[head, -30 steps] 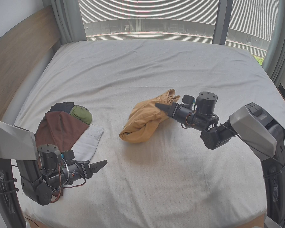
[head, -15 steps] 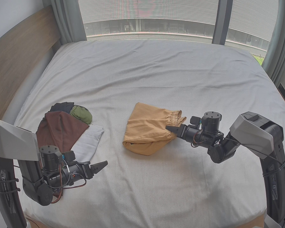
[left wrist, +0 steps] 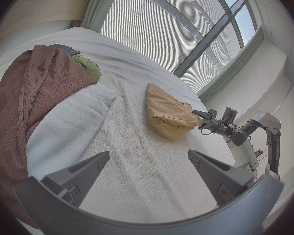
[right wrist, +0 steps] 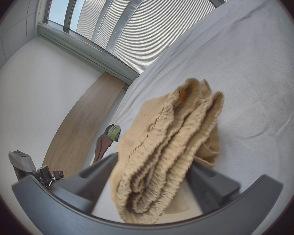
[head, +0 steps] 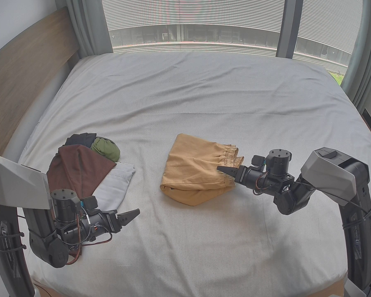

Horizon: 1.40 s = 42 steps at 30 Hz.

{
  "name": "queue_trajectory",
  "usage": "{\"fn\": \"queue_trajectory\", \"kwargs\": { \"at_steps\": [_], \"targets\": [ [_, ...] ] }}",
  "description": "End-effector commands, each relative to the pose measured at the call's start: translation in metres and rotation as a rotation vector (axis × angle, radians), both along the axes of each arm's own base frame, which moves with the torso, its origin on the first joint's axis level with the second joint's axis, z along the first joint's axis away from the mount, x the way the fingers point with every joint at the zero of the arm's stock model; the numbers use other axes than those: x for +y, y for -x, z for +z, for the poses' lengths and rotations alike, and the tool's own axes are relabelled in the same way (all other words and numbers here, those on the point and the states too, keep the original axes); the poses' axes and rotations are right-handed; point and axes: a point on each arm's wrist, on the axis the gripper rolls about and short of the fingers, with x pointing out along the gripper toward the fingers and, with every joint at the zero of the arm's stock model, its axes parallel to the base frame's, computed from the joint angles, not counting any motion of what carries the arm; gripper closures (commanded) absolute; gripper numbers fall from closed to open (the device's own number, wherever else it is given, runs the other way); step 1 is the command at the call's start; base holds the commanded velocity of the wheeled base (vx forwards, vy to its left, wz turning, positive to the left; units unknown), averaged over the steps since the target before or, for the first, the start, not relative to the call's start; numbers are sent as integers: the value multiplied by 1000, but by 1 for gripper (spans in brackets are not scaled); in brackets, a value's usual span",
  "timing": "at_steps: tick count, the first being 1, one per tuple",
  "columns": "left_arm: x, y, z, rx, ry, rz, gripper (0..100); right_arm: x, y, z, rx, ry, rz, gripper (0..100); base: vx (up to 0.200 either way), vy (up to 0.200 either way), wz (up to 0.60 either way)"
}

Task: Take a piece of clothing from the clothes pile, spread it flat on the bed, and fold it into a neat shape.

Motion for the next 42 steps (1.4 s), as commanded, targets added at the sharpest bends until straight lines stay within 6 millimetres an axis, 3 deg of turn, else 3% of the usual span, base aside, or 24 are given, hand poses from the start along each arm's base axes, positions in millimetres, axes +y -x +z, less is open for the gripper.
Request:
{"fn": "queue_trajectory", "kwargs": {
  "at_steps": [1, 5, 7, 10, 13, 14, 18, 20, 23, 24, 26, 29, 38, 41, 42],
  "targets": [
    [0, -1, 1, -5, 1, 2, 0, -29, 3, 13, -9, 15, -58, 0, 0, 0, 0],
    [0, -2, 1, -8, 2, 1, 0, -49, 6, 28, -28, 13, -101, 0, 0, 0, 0],
    [-1, -2, 1, -8, 4, 0, 0, -62, 9, 51, -70, 6, -127, 0, 0, 0, 0],
    [0, -2, 2, -11, 5, 0, 0, -60, 13, 75, -117, -7, -120, 0, 0, 0, 0],
    [-1, -3, 2, -11, 7, 2, 0, -56, 15, 82, -130, -9, -109, 0, 0, 0, 0],
    [-1, -3, 2, -11, 12, 5, 0, -41, 19, 83, -130, -13, -76, 0, 0, 0, 0],
    [-1, -3, 3, -11, 15, 6, 0, -2, 26, 77, -122, -16, 15, 0, 0, 0, 0],
    [-1, -3, 3, -10, 14, 6, 0, 12, 25, 63, -100, -11, 43, 0, 0, 0, 0],
    [0, -3, 3, -11, 15, 7, 0, 21, 19, 37, -62, 1, 56, 0, 0, 0, 0],
    [0, -3, 3, -11, 15, 7, 0, 21, 19, 37, -62, 1, 56, 0, 0, 0, 0],
    [0, -3, 3, -13, 15, 7, 0, 21, 10, 3, -16, 27, 17, 0, 0, 0, 0],
    [2, -4, 4, -16, 16, 13, 0, 19, 8, -13, 5, 38, -3, 0, 0, 0, 0],
    [2, -5, 5, -21, 20, 15, 0, 19, 13, -18, 15, 49, -17, 0, 0, 0, 0],
    [2, -4, 22, -67, 57, 24, 0, 21, 20, -4, -59, 29, -22, 0, 0, 0, 0],
    [1, -2, 34, -94, 88, 19, 0, 22, 25, 11, -98, 15, -17, 0, 0, 0, 0]
  ]
}}
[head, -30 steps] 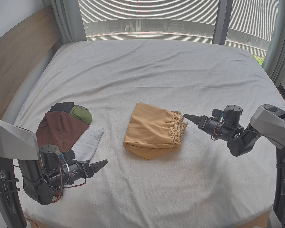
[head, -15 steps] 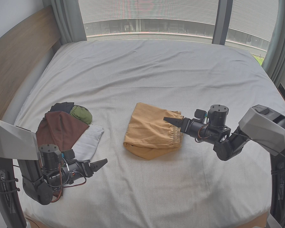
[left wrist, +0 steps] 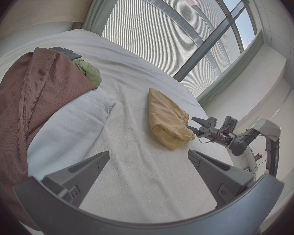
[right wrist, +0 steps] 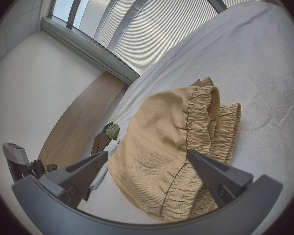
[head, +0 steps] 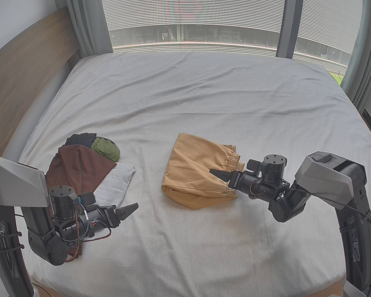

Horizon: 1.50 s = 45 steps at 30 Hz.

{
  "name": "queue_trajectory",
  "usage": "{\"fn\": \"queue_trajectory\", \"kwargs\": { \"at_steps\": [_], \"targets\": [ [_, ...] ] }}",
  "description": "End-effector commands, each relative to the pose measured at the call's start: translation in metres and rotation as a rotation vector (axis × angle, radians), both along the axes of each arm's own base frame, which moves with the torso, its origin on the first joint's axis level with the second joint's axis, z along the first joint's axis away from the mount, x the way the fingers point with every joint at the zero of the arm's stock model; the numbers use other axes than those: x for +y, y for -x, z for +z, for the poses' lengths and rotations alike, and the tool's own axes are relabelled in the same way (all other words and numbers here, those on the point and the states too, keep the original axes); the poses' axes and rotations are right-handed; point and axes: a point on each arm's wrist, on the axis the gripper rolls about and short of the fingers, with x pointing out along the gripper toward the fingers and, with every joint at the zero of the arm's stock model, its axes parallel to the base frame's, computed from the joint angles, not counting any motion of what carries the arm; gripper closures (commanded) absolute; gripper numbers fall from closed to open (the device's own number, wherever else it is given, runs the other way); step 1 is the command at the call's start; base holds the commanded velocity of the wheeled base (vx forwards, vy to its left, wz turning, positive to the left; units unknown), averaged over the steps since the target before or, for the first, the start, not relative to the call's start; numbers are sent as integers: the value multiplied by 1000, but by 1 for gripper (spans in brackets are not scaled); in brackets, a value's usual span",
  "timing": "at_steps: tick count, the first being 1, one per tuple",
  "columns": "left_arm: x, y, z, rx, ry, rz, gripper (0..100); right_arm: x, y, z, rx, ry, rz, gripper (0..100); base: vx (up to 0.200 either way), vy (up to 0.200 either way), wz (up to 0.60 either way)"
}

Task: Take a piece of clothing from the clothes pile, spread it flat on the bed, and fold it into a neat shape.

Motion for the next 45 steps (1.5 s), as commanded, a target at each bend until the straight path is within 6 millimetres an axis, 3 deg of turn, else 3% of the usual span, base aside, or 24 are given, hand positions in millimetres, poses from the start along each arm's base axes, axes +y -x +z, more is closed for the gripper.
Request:
{"fn": "queue_trajectory", "kwargs": {
  "at_steps": [1, 3, 5, 6, 9, 12, 16, 17, 23, 28, 35, 36, 45],
  "targets": [
    [-2, 6, 38, -92, 85, -9, 0, 3, 18, 36, -86, -27, 16, 0, 0, 0, 0],
    [-2, 13, 62, -152, 132, -19, 0, -1, 34, 73, -130, -42, 19, 0, 0, 0, 0],
    [-5, 24, 87, -228, 155, -37, 0, -11, 58, 122, -212, -62, 18, 0, 0, 0, 0],
    [-5, 27, 91, -241, 159, -39, 0, -13, 64, 132, -233, -65, 19, 0, 0, 0, 0],
    [-4, 61, 118, -327, 182, -73, 0, -34, 118, 196, -398, -55, 18, 0, 0, 0, 0],
    [0, 91, 138, -413, 207, -95, 0, -54, 166, 223, -498, -6, 14, 0, 0, 0, 0],
    [10, 129, 154, -501, 227, -103, 0, -86, 237, 239, -572, 77, -9, 0, 0, 0, 0],
    [11, 132, 154, -504, 227, -102, 0, -88, 242, 239, -575, 81, -12, 0, 0, 0, 0],
    [28, 182, 161, -569, 229, -70, 0, -128, 326, 240, -646, 108, -105, 0, 0, 0, 0],
    [41, 213, 158, -543, 164, 5, 0, -145, 369, 226, -682, 153, -207, 0, 0, 0, 0],
    [49, 248, 148, -511, 136, 8, 0, -150, 400, 193, -650, 177, -231, 0, 0, 0, 0],
    [51, 259, 143, -487, 133, 0, 0, -151, 411, 177, -644, 182, -232, 0, 0, 0, 0],
    [58, 294, 119, -484, 129, -51, 0, -154, 445, 125, -628, 247, -303, 0, 0, 0, 0]
  ]
}}
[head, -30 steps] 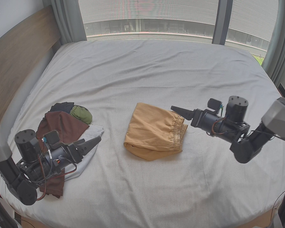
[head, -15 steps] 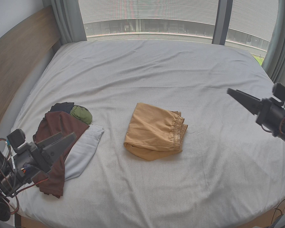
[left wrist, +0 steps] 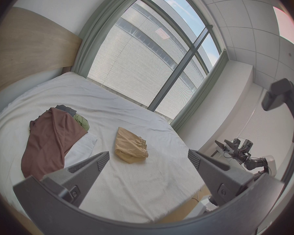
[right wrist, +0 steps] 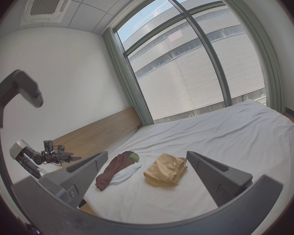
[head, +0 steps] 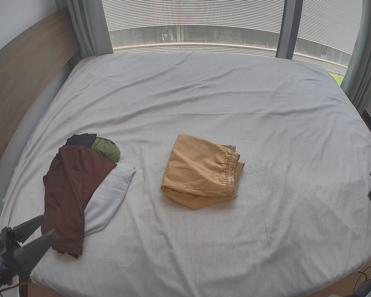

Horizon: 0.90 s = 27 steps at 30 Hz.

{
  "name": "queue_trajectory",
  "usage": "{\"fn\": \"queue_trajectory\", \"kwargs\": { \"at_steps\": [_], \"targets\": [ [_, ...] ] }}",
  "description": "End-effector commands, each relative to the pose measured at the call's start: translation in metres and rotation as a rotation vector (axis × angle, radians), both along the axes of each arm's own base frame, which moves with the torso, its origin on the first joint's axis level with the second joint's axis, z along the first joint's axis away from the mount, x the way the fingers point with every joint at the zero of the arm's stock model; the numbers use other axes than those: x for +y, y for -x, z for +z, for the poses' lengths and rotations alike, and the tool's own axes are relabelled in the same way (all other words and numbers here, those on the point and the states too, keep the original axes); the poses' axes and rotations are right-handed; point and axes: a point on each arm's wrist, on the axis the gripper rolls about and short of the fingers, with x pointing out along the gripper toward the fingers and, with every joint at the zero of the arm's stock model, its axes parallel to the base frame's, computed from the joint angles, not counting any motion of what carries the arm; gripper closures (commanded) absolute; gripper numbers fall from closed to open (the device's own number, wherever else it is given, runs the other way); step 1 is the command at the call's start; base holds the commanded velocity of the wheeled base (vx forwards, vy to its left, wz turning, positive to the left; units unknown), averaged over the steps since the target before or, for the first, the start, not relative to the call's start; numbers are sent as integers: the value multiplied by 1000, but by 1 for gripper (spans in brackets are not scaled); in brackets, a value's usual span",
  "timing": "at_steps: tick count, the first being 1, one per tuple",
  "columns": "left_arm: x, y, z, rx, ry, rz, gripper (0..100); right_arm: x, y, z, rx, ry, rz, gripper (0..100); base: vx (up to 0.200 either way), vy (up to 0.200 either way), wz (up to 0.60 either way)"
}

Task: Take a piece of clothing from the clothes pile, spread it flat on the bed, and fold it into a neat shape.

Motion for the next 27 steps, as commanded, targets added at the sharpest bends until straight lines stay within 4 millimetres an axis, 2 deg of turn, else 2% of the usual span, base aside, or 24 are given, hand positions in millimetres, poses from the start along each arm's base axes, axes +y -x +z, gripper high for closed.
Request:
{"fn": "queue_trajectory", "kwargs": {
  "at_steps": [1, 3, 4, 6, 8, 9, 13, 16, 20, 26, 27],
  "targets": [
    [17, 76, -30, -164, -13, -22, 0, -9, 75, -91, -70, 71, -133, 0, 0, 0, 0],
    [18, 79, -34, -165, -27, -19, 0, -8, 77, -97, -54, 91, -137, 0, 0, 0, 0],
    [18, 79, -43, -163, -66, 0, 0, -8, 76, -104, 8, 109, -137, 0, 0, 0, 0],
    [18, 76, -55, -162, -135, 27, 0, -8, 76, -107, 23, 124, -151, 0, 0, 0, 0],
    [19, 73, -65, -162, -207, 94, 0, -9, 75, -107, 19, 136, -211, 0, 0, 0, 0],
    [20, 72, -67, -147, -234, 163, 0, -11, 75, -107, 17, 148, -297, 0, 0, 0, 0],
    [20, 71, -68, -116, -251, 288, 0, -15, 74, -107, 27, 171, -485, 0, 0, 0, 0],
    [19, 72, -68, -121, -303, 371, 0, -17, 74, -108, 46, 168, -562, 0, 0, 0, 0],
    [18, 75, -70, -161, -341, 463, 0, -18, 75, -107, 67, 172, -595, 0, 0, 0, 0],
    [18, 76, -70, -174, -353, 512, 0, -17, 75, -107, 68, 175, -591, 0, 0, 0, 0],
    [20, 76, -71, -163, -358, 574, 0, -17, 75, -107, 62, 164, -585, 0, 0, 0, 0]
  ]
}}
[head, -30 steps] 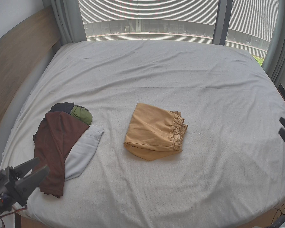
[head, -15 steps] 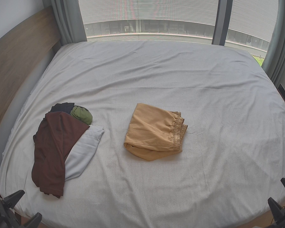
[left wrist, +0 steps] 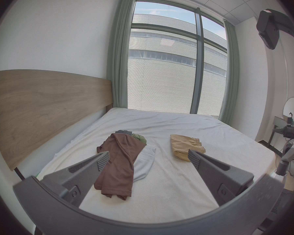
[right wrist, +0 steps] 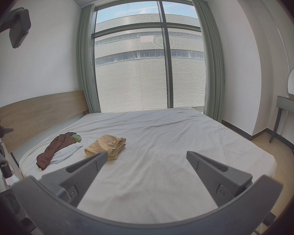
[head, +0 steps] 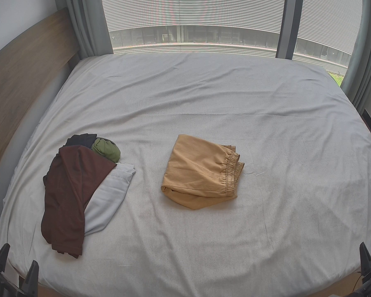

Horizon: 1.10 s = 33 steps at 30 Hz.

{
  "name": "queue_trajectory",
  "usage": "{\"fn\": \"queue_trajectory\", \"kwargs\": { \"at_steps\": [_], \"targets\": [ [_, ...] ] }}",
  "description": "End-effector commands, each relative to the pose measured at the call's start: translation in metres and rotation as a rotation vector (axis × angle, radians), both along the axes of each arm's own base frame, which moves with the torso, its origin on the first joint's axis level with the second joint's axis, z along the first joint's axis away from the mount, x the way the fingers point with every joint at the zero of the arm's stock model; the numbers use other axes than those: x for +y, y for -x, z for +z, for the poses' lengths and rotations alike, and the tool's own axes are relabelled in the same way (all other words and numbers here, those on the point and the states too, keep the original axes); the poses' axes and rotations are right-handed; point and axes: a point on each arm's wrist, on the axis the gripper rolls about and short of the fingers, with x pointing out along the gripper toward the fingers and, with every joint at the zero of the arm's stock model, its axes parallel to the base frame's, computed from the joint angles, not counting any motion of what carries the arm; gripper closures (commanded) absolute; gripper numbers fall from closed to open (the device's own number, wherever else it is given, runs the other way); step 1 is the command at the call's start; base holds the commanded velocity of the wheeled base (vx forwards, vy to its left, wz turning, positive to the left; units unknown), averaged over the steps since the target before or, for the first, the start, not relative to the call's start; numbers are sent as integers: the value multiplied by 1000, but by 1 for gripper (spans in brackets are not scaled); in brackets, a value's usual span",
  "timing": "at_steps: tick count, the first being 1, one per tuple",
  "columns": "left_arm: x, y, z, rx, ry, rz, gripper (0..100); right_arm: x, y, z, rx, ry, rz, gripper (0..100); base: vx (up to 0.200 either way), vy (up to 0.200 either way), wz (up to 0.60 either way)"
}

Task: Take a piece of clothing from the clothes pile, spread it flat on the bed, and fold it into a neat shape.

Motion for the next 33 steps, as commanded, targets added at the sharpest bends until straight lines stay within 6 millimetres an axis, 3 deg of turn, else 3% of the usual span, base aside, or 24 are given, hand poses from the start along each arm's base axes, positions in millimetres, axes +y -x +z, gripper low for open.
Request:
{"fn": "queue_trajectory", "kwargs": {
  "at_steps": [1, 6, 20, 33],
  "targets": [
    [1, 0, -5, -9, 0, 79, 0, 0, 1, 0, -23, -10, 5, 0, 0, 0, 0],
    [2, 2, -12, 42, -67, 121, 0, 0, 0, -1, -37, -10, 11, 0, 0, 0, 0],
    [3, 2, -11, 20, -72, 116, 0, -1, 0, -8, 29, 47, -45, 0, 0, 0, 0],
    [3, 2, -11, 20, -72, 116, 0, 0, 0, -7, 15, 70, 10, 0, 0, 0, 0]
  ]
}}
